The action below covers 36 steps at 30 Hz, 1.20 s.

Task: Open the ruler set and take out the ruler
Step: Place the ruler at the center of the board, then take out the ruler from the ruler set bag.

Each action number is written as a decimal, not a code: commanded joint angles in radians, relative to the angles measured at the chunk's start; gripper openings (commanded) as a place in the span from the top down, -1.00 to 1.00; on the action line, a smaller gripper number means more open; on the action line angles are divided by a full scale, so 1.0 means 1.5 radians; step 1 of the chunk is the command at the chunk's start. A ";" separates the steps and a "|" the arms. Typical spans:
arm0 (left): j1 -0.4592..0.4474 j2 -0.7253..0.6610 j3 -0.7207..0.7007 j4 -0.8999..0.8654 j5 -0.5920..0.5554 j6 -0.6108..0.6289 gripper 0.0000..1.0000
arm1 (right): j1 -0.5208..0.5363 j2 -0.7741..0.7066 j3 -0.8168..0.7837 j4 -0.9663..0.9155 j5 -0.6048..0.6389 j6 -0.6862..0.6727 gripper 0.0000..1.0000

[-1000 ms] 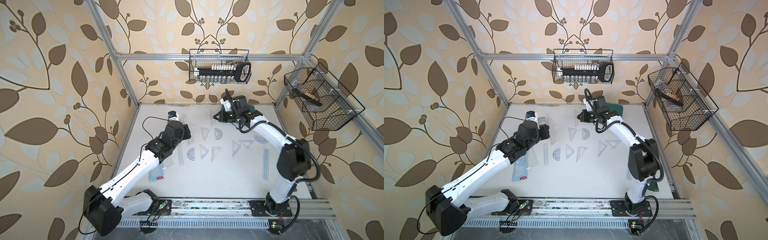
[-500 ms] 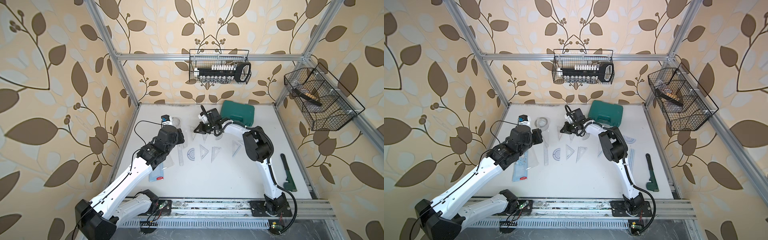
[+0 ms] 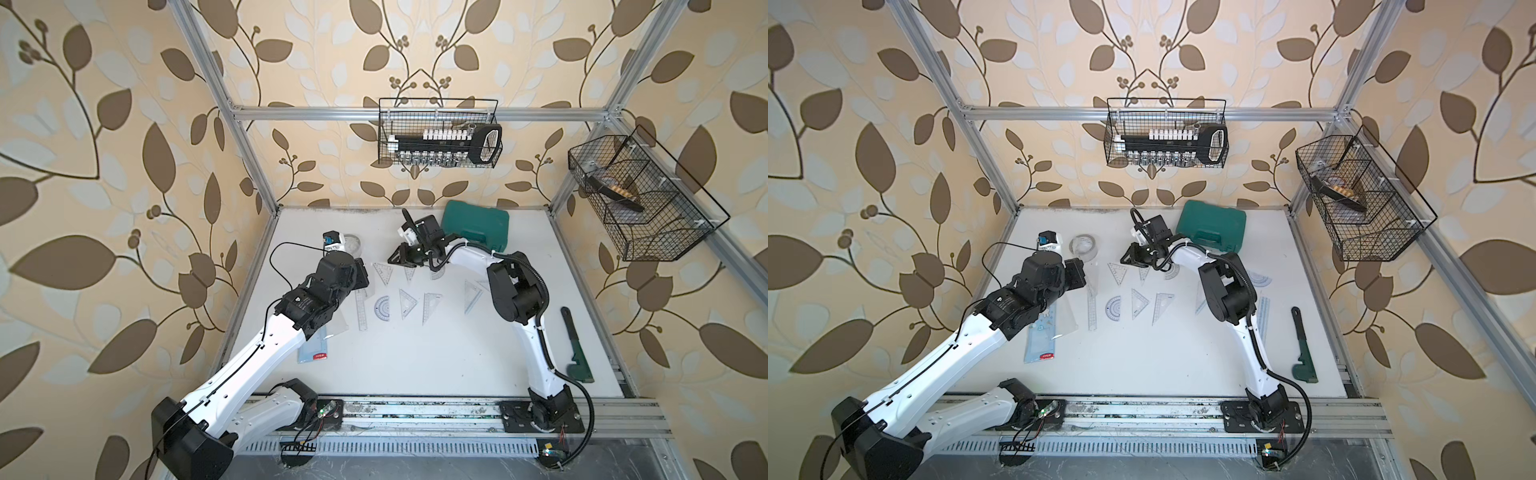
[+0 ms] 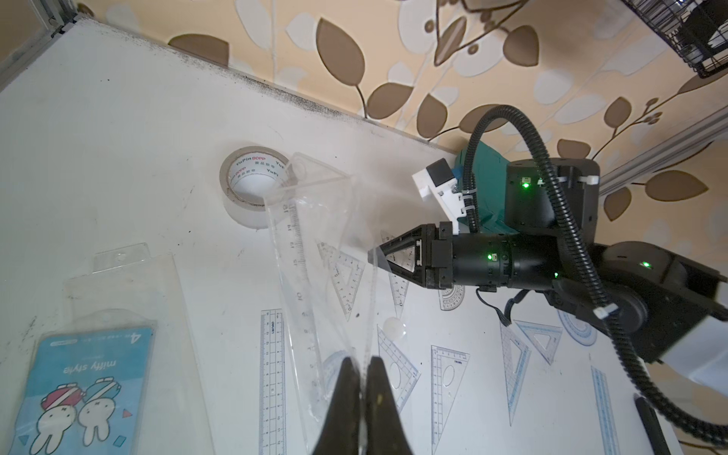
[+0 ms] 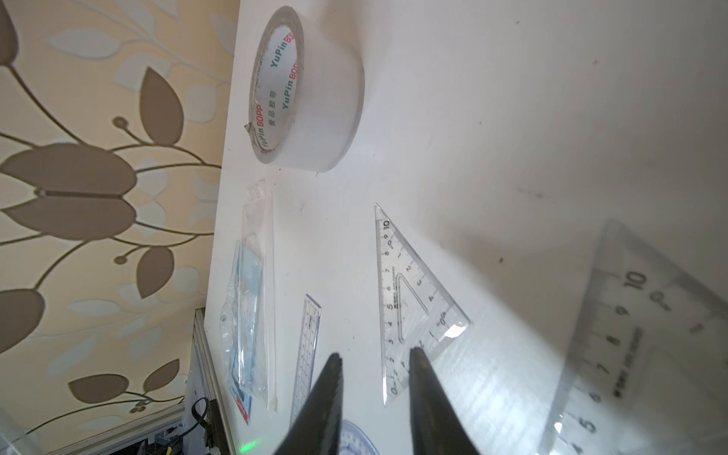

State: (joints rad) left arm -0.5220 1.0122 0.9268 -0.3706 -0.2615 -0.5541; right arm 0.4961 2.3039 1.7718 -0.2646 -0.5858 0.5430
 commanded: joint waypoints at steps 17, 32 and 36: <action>0.005 0.057 0.013 0.078 0.075 -0.025 1.00 | 0.084 -0.387 -0.169 -0.037 0.002 -0.072 0.95; 0.005 0.058 0.019 0.110 0.113 -0.035 1.00 | 0.153 -0.265 -0.084 -0.076 0.054 -0.054 0.97; 0.005 0.057 0.018 0.120 0.128 -0.036 1.00 | 0.153 -0.227 -0.056 -0.086 0.079 -0.052 0.78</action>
State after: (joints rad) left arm -0.5220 1.1019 0.9272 -0.2440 -0.1005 -0.6048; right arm 0.7204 1.9282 1.6417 -0.3630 -0.5098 0.4629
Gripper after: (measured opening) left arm 0.049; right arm 0.091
